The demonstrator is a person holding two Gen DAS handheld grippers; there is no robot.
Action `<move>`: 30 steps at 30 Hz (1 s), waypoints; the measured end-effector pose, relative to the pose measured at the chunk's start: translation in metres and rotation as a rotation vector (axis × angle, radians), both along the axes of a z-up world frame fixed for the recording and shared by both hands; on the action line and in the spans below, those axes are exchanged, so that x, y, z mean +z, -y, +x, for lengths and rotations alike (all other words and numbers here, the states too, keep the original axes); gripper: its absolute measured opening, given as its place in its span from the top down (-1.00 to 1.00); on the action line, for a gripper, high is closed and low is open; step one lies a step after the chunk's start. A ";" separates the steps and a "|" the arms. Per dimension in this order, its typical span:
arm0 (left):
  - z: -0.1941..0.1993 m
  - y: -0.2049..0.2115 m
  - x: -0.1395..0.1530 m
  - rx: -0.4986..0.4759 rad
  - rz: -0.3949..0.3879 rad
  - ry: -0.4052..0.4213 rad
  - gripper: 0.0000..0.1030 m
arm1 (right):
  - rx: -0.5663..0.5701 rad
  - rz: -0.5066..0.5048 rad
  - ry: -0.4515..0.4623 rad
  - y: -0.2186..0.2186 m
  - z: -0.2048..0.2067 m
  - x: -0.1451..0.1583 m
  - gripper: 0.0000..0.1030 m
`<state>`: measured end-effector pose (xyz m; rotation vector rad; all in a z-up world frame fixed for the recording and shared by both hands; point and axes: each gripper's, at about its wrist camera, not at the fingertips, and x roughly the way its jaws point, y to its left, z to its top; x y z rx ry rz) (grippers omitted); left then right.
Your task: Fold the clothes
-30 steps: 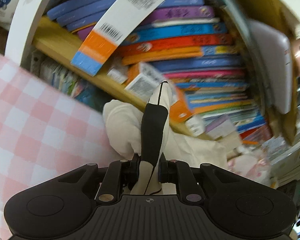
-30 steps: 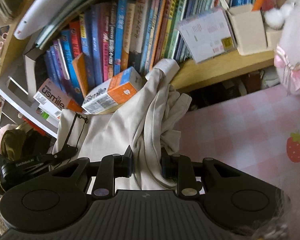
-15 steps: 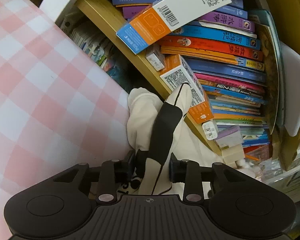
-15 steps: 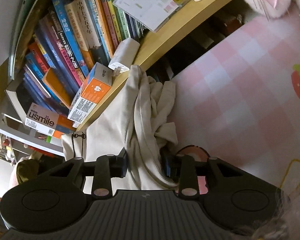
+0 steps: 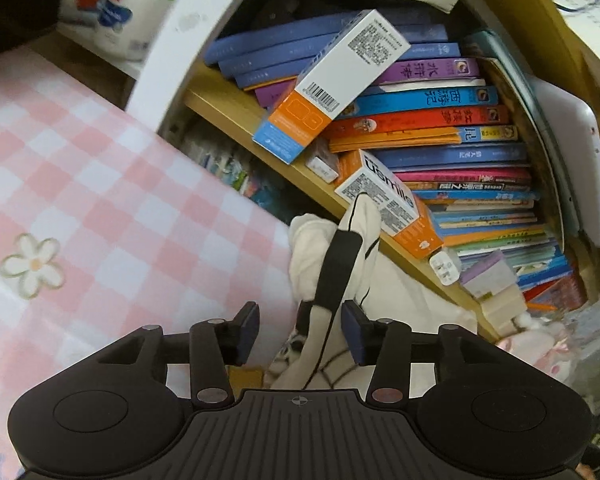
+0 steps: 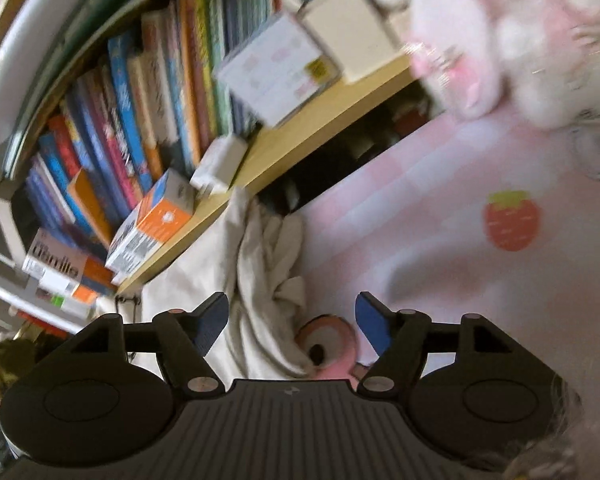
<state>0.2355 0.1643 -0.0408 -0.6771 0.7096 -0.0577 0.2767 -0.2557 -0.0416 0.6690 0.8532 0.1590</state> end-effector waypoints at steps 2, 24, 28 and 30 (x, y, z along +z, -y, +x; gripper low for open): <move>-0.010 0.001 0.004 0.013 0.030 0.004 0.12 | -0.010 -0.053 0.008 -0.002 -0.010 0.008 -0.33; -0.158 0.093 0.055 -0.012 0.369 0.024 -0.53 | 0.195 -0.509 0.238 -0.059 -0.165 0.067 -0.92; -0.178 0.105 0.055 -0.013 0.388 0.020 -0.58 | 0.211 -0.524 0.260 -0.063 -0.186 0.068 -0.98; -0.188 0.111 0.054 0.007 0.409 0.018 -0.66 | 0.212 -0.532 0.269 -0.064 -0.196 0.069 -1.00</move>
